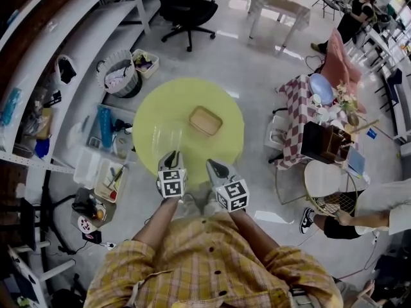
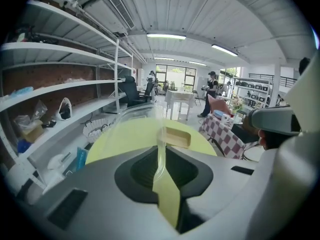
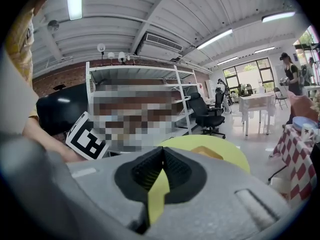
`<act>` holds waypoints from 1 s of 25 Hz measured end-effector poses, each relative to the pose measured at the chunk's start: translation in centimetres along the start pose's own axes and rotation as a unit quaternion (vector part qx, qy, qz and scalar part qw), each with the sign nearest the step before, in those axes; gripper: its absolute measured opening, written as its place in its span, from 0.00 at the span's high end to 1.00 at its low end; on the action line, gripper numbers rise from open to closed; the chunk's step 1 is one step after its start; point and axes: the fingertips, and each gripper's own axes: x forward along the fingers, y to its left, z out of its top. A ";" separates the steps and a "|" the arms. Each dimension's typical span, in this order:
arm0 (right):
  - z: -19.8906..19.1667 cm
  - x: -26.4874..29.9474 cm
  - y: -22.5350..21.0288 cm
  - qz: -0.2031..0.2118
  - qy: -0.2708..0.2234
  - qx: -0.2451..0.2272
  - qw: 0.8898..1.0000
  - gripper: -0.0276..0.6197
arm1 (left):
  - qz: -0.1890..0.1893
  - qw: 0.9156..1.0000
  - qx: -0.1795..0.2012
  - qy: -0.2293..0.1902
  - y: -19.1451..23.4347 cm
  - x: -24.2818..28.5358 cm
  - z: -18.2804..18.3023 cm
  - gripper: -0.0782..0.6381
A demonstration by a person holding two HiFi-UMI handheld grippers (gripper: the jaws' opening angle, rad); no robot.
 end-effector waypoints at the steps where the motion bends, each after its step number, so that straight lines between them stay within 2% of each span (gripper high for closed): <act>1: 0.1 0.0 0.0 0.000 -0.001 -0.001 1.000 0.96 | -0.001 1.000 0.000 -0.005 -0.1 -0.2 0.3 0.82; 14: 1.5 0.0 0.0 0.005 -0.019 0.017 1.000 0.96 | -0.009 0.999 0.005 -0.039 -1.0 -2.8 2.5 0.82; 19: 2.2 -0.2 -0.8 -0.009 -0.035 0.023 0.999 0.96 | -0.009 0.999 0.010 -0.047 -1.2 -3.8 2.9 0.82; 25: 2.0 -0.2 -0.9 -0.005 -0.030 0.023 0.999 0.96 | -0.006 0.998 0.014 -0.054 -1.6 -4.5 3.1 0.82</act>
